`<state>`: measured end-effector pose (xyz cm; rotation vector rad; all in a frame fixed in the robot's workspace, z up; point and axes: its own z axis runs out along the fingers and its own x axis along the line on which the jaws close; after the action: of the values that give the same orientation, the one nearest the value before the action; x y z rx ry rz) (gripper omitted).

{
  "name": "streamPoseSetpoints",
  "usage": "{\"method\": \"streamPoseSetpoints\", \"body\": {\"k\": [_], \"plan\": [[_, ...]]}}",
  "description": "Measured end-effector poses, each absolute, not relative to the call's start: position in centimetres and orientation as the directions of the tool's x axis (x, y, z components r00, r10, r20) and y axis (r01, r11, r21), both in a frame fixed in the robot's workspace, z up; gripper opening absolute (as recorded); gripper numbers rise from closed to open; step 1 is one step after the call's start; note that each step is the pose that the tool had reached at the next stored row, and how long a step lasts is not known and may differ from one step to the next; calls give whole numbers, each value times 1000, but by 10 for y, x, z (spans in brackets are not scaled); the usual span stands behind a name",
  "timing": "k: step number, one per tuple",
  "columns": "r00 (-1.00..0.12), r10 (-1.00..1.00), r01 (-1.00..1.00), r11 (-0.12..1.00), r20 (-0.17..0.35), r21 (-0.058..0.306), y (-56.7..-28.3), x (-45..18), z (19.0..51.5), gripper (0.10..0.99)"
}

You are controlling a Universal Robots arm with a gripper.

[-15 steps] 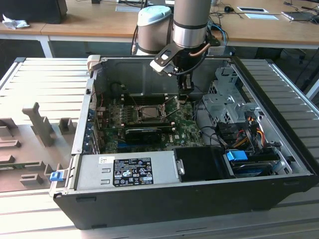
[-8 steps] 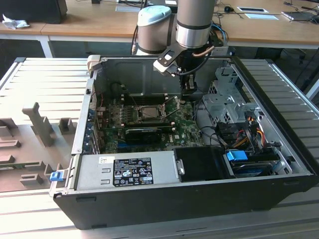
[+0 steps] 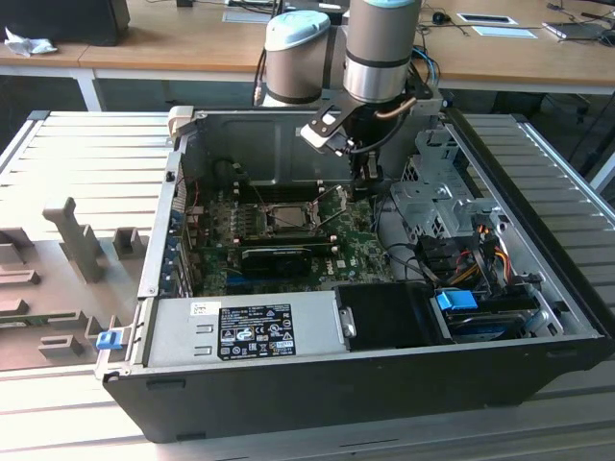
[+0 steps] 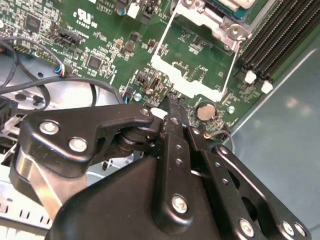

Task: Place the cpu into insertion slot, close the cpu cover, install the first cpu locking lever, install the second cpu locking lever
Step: 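Close the cpu cover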

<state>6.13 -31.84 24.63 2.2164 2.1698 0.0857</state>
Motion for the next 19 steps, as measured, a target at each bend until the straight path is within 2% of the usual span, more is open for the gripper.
{"method": "streamPoseSetpoints", "body": {"k": [6,19], "plan": [[21,1000,999,-22,15,48,-318,60,246,106],[21,1000,999,-22,18,44,-318,56,250,106]]}}
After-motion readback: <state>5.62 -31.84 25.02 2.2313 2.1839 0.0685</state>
